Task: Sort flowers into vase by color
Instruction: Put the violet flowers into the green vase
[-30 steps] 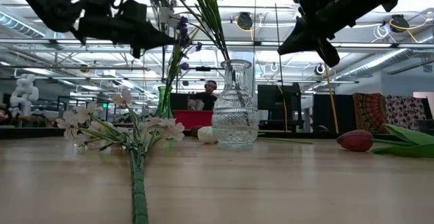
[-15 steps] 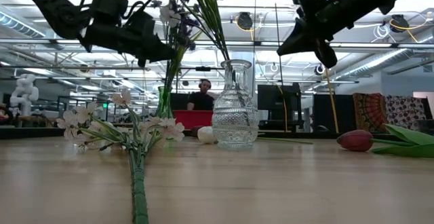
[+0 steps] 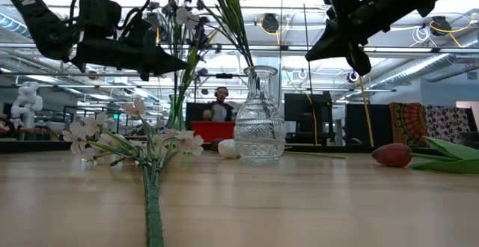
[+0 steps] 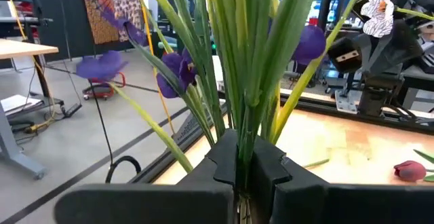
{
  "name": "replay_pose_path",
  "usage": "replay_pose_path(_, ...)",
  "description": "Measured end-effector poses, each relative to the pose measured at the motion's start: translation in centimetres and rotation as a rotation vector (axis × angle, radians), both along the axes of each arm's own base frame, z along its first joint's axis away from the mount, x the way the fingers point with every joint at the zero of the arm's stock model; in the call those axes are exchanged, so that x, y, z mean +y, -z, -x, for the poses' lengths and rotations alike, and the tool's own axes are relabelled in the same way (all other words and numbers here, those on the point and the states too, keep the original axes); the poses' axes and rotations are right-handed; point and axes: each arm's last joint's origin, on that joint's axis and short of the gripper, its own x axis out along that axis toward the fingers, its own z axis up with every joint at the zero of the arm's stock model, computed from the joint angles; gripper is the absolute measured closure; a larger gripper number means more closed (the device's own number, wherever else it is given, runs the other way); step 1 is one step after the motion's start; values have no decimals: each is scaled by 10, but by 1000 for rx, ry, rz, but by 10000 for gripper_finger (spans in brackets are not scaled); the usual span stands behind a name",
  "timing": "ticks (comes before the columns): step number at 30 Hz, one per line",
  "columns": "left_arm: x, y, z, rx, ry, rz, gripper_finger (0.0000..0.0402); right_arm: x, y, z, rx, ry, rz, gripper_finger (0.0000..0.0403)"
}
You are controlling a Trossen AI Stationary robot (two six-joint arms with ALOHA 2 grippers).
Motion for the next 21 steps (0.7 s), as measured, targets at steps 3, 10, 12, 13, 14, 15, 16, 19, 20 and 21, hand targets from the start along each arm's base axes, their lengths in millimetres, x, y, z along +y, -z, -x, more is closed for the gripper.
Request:
replay_pose_path(3, -1, 1, -1, 7, 5, 5, 373, -2, 0, 0, 4, 0, 11, 403)
replay_pose_path(10, -6, 2, -4, 20, 35, 14, 363, -3, 0, 1, 14, -29, 35, 403)
replay_pose_path(12, -7, 6, -5, 51, 43, 36, 361, -3, 0, 1, 17, -34, 44, 403)
replay_pose_path(13, -8, 8, -5, 65, 47, 48, 357, -3, 0, 1, 18, -37, 47, 403)
replay_pose_path(14, -9, 9, -5, 77, 52, 56, 353, -3, 0, 1, 19, -45, 49, 403)
replay_pose_path(15, -9, 10, -6, 87, 58, 63, 346, -3, 0, 0, 20, -57, 52, 403)
replay_pose_path(16, -10, 11, -6, 95, 61, 69, 338, -3, 0, 0, 23, -62, 59, 403)
replay_pose_path(19, -12, 12, -7, 99, 71, 71, 308, -3, 0, 0, 26, -70, 69, 403)
replay_pose_path(20, -12, 12, -7, 99, 71, 71, 297, -3, 0, 0, 28, -73, 76, 403)
replay_pose_path(21, -12, 12, -7, 99, 71, 71, 286, -3, 0, 0, 30, -75, 80, 403)
